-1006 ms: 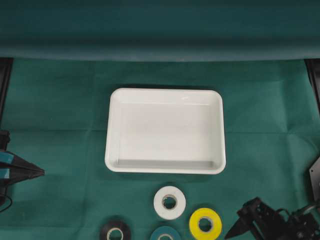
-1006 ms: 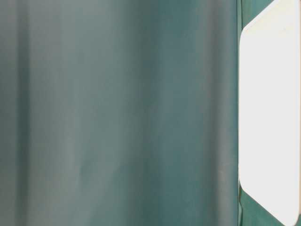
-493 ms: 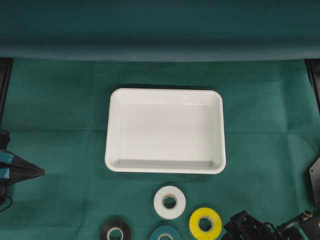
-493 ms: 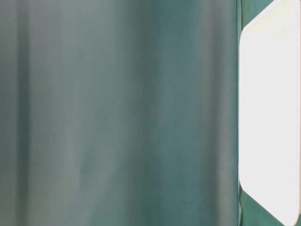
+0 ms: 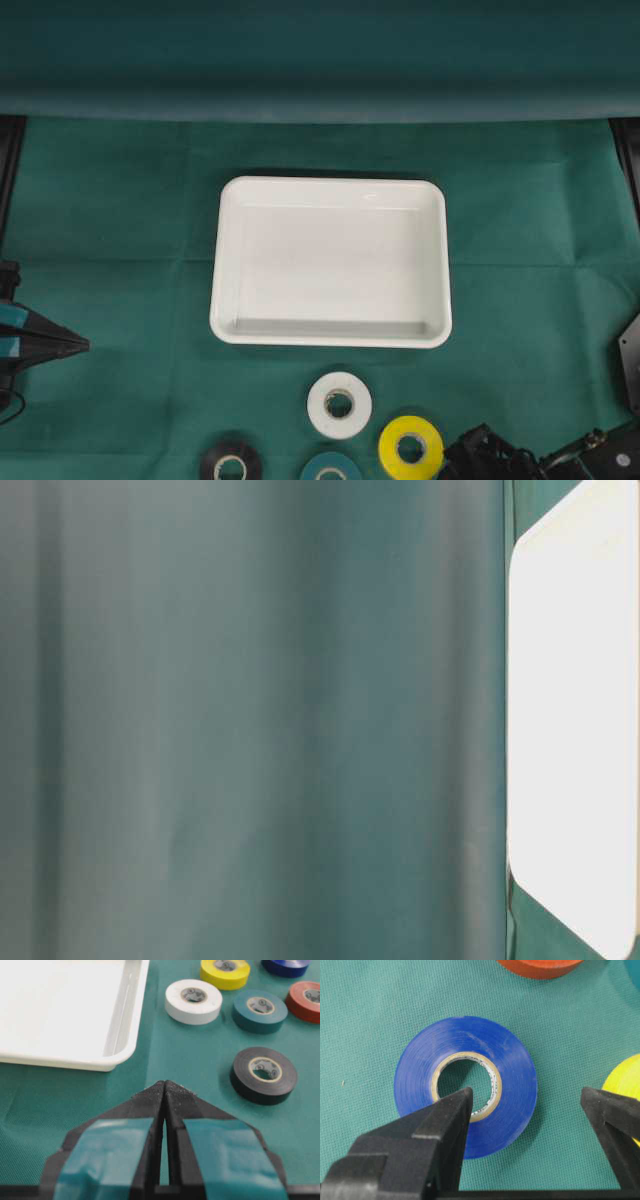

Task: Put the tape into the white case with the right arm.
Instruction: 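Move the right gripper down toward the blue tape roll near the front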

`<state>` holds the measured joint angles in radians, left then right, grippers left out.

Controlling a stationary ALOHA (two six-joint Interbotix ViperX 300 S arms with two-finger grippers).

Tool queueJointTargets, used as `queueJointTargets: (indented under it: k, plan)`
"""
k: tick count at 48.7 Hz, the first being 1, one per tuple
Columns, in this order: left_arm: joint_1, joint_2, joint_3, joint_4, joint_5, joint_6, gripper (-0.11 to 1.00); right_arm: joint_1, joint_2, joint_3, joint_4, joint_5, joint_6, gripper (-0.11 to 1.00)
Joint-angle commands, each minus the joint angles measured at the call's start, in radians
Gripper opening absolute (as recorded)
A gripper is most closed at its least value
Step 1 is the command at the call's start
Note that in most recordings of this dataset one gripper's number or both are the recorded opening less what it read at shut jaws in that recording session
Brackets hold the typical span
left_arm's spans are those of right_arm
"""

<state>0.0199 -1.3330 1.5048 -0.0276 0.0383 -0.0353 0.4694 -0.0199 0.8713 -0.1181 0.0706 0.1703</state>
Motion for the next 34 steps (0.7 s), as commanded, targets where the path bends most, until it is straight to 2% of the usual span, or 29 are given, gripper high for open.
queueJointTargets:
  k: [1, 17, 31, 34]
  plan:
    - [0.002, 0.008, -0.011, 0.002, -0.006, -0.002, 0.0, 0.003, 0.003, -0.028, 0.002, -0.008, 0.003, 0.66]
    - [0.003, 0.008, -0.009, 0.002, -0.009, -0.002, 0.0, 0.003, 0.032, -0.044, 0.002, -0.002, 0.009, 0.66]
    - [0.003, 0.008, -0.009, 0.002, -0.009, -0.002, 0.0, 0.003, 0.031, -0.044, 0.002, 0.0, 0.055, 0.66]
    - [0.002, 0.008, -0.009, 0.002, -0.009, -0.002, 0.0, 0.003, 0.031, -0.046, 0.002, 0.003, 0.063, 0.63]
